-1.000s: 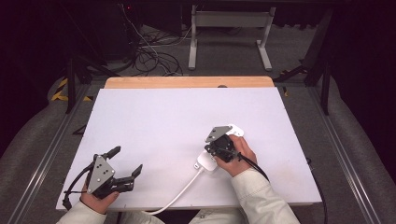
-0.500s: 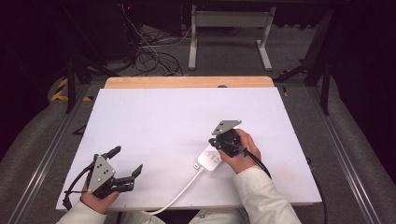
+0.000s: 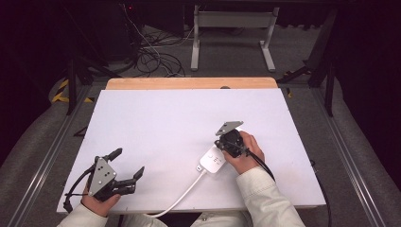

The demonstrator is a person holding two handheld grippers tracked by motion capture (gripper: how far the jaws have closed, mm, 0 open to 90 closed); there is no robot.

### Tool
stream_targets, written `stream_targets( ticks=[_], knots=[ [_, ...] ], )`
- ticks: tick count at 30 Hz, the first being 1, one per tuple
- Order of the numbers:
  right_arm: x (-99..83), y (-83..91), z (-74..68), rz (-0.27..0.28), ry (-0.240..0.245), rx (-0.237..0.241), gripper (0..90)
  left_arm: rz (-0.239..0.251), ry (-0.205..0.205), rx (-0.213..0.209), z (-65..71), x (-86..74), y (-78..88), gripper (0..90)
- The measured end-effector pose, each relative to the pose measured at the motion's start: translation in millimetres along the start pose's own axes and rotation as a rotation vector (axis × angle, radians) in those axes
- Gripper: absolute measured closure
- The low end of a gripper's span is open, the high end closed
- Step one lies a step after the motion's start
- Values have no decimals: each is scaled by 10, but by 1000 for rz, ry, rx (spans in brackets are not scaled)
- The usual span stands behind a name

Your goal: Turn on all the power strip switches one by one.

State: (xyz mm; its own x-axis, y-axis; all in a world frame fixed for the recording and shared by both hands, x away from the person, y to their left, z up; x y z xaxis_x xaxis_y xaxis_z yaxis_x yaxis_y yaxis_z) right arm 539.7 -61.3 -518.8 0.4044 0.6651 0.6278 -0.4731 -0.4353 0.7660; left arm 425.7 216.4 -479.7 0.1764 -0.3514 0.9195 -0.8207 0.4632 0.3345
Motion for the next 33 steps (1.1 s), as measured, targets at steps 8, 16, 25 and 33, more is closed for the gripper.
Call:
stream_targets(
  ticks=[8,16,25,33],
  knots=[
    [-23,-31,9,-6,-1,0,900,2,2,1,0,1,2,113],
    [-27,-34,0,-7,-12,4,900,2,-8,3,-3,4,5,113],
    [-31,-47,-3,-15,-17,-7,900,3,-2,2,5,4,4,113],
    [-37,-54,2,-18,-37,3,900,1,-11,5,-2,4,8,113]
  ],
)
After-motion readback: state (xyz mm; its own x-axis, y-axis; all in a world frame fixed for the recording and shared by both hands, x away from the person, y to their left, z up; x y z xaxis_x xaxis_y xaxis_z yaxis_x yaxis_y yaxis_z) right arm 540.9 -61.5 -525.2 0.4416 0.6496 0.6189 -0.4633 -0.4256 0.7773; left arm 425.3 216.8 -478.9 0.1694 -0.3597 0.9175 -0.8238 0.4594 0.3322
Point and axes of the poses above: each handheld gripper's, and its own axes: y roughly backward along the jaws, x roughly out of its top, z roughly to its right, the point moved 10 cm from there along -y, roughly forward along the jaws, and after that the axes turned 1 degree about -z, right-handed, at the moved point
